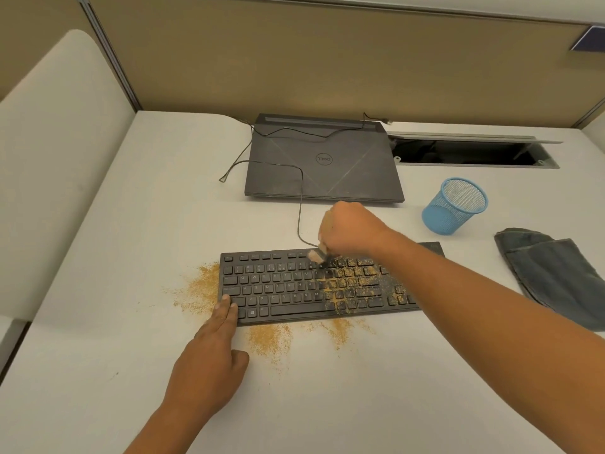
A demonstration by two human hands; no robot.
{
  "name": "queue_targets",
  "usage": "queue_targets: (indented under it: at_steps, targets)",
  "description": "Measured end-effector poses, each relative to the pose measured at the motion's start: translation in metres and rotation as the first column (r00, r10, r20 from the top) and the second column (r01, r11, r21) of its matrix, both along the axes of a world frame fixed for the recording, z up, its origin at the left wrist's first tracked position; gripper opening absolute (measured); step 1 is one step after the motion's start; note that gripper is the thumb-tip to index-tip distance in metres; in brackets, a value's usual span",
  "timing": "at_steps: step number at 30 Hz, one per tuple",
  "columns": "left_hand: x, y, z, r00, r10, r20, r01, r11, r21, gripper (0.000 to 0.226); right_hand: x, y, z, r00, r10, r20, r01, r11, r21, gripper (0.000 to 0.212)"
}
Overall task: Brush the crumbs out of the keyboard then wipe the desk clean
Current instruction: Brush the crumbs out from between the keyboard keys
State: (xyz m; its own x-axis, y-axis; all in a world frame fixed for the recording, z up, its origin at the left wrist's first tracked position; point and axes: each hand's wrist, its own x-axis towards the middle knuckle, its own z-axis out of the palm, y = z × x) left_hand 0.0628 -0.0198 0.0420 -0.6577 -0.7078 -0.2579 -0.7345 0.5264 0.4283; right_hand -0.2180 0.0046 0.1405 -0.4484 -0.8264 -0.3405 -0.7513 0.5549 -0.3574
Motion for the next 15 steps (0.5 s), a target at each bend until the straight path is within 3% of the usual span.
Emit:
queue_targets:
  at_steps: [4,8,12,15]
  targets:
    - [0.0,0.001,0.001,1.0,0.005,-0.011,-0.005,1.0,0.008,0.072,-0.016,0.004,0.007,0.994,0.001,-0.106,-0.008,0.998,-0.068,0.023]
    - [0.0,0.001,0.002,1.0,0.004,0.0,-0.004,1.0,0.008,0.072,-0.019,0.011,0.003,0.994,0.065,-0.083,-0.063,0.998,0.028,0.025]
    - [0.001,0.0,0.002,1.0,-0.005,0.002,0.005,1.0,0.008,0.072,-0.021,0.011,0.0,0.998,0.023,-0.062,-0.029,0.995,-0.097,0.021]
    - [0.0,-0.001,0.002,1.0,-0.007,0.0,0.007,1.0,0.011,0.072,-0.02,0.014,0.002,0.994,0.105,-0.04,-0.104,0.994,0.015,0.016]
